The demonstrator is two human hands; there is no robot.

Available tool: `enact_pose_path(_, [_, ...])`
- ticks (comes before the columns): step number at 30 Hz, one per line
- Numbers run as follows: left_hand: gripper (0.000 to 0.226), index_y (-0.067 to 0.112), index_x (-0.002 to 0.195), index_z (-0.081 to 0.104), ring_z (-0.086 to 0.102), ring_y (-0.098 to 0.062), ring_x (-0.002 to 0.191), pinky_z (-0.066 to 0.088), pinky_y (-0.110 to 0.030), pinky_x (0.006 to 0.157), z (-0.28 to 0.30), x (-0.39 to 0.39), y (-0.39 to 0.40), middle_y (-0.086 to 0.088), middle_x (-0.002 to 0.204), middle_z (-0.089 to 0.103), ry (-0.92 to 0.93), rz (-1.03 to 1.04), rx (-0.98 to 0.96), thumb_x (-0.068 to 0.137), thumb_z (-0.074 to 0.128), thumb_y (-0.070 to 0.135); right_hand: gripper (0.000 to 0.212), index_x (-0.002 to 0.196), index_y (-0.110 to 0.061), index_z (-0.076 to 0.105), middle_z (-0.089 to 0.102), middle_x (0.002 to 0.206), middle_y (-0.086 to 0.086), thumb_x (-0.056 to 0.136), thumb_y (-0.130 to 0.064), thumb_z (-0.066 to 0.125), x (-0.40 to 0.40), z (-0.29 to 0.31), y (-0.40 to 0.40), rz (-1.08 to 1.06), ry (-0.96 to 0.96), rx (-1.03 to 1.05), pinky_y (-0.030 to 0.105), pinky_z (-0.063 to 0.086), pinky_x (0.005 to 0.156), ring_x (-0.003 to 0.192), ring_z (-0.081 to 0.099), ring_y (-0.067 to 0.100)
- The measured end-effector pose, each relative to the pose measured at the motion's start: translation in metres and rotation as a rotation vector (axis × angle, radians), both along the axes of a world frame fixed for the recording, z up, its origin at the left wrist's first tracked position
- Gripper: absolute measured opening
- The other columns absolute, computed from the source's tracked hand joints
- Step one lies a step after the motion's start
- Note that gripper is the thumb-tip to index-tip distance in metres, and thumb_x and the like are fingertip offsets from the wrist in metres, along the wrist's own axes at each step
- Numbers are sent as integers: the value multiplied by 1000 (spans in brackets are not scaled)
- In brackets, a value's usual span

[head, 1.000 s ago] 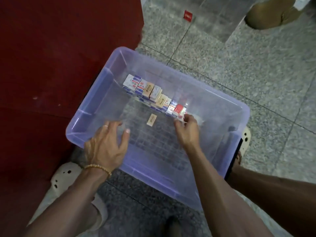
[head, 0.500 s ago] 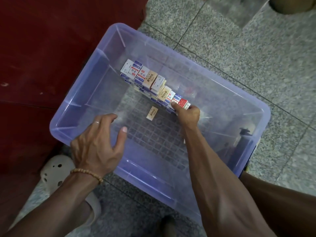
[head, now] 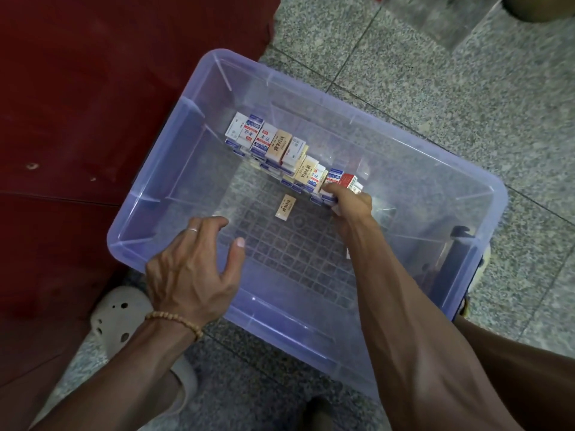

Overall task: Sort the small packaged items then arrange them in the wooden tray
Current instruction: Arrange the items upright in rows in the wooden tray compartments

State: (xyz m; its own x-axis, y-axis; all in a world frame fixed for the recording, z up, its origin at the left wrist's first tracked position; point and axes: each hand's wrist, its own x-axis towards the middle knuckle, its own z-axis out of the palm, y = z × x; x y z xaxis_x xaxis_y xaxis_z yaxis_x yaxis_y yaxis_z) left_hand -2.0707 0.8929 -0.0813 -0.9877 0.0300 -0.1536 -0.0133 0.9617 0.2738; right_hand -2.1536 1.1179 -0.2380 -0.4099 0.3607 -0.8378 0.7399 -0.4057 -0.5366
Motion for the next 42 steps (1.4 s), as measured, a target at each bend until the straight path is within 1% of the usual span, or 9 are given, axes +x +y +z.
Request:
enact_pose_path(3, [44, 16, 113, 61, 65, -29, 88, 44, -33, 64, 0, 0, 0, -4, 104, 67, 8, 6, -7, 89, 40, 47, 23, 93, -5, 71, 77, 95, 14, 74, -2, 81, 9, 10, 4, -50, 81, -96, 45, 60, 85, 87, 75, 28])
enact_pose_path(6, [42, 17, 111, 61, 65, -29, 90, 45, -34, 65, 1, 1, -1, -3, 104, 66, 4, 23, 10, 89, 41, 47, 13, 97, -3, 68, 73, 93, 16, 85, 2, 70, 22, 37, 5, -101, 207, -230, 28, 53, 58, 68, 71, 19])
enact_pose_path(9, [41, 18, 111, 60, 65, -28, 91, 44, -34, 66, 3, 3, 0, -2, 106, 66, -10, 47, 23, 89, 41, 47, 17, 104, -4, 66, 73, 96, 13, 87, 0, 66, 40, 71, 7, -91, 311, -368, 26, 45, 61, 75, 64, 20])
enact_pose_path(14, [47, 16, 117, 56, 63, -28, 98, 49, -39, 74, 11, 0, -1, -5, 117, 59, -65, 52, 146, 91, 36, 49, 37, 106, -5, 66, 75, 96, 11, 72, -4, 77, 66, 139, 15, -106, 424, -624, 25, 57, 66, 88, 72, 26])
enact_pose_path(19, [44, 14, 118, 57, 61, -22, 102, 54, -43, 82, 44, -2, 9, -5, 116, 57, -1, 116, 327, 90, 42, 45, 84, 114, -6, 67, 69, 114, 19, 39, -23, 100, 75, 194, 18, 33, 529, -706, 30, 58, 71, 99, 69, 33])
enact_pose_path(24, [43, 16, 117, 59, 59, -14, 99, 54, -43, 80, 97, 1, 24, 2, 113, 54, 74, 126, 469, 91, 42, 45, 60, 96, -11, 79, 75, 99, 14, 41, -25, 100, 76, 250, 9, 234, 665, -702, 29, 57, 62, 82, 74, 25])
enact_pose_path(28, [27, 27, 103, 64, 59, 1, 80, 47, -24, 73, 150, 9, 31, 15, 91, 58, 173, 173, 643, 90, 45, 42, 46, 105, -3, 68, 74, 91, 12, 63, -9, 85, 79, 288, -8, 341, 680, -576, 22, 50, 51, 71, 69, 17])
enact_pose_path(31, [18, 26, 93, 68, 64, -8, 67, 52, -32, 62, 191, 13, 32, 10, 72, 66, 58, 268, 932, 98, 54, 34, 39, 108, -2, 65, 69, 87, 10, 70, -6, 74, 88, 311, -25, 448, 687, -488, 17, 42, 46, 63, 62, 10])
enact_pose_path(42, [17, 8, 106, 69, 67, -16, 74, 55, -25, 56, 272, 39, -18, -9, 88, 68, -165, 257, 1124, 90, 67, 13, 35, 108, -3, 65, 65, 80, 8, 76, 1, 78, 109, 383, -85, 662, 828, -445, 17, 45, 50, 60, 61, 7])
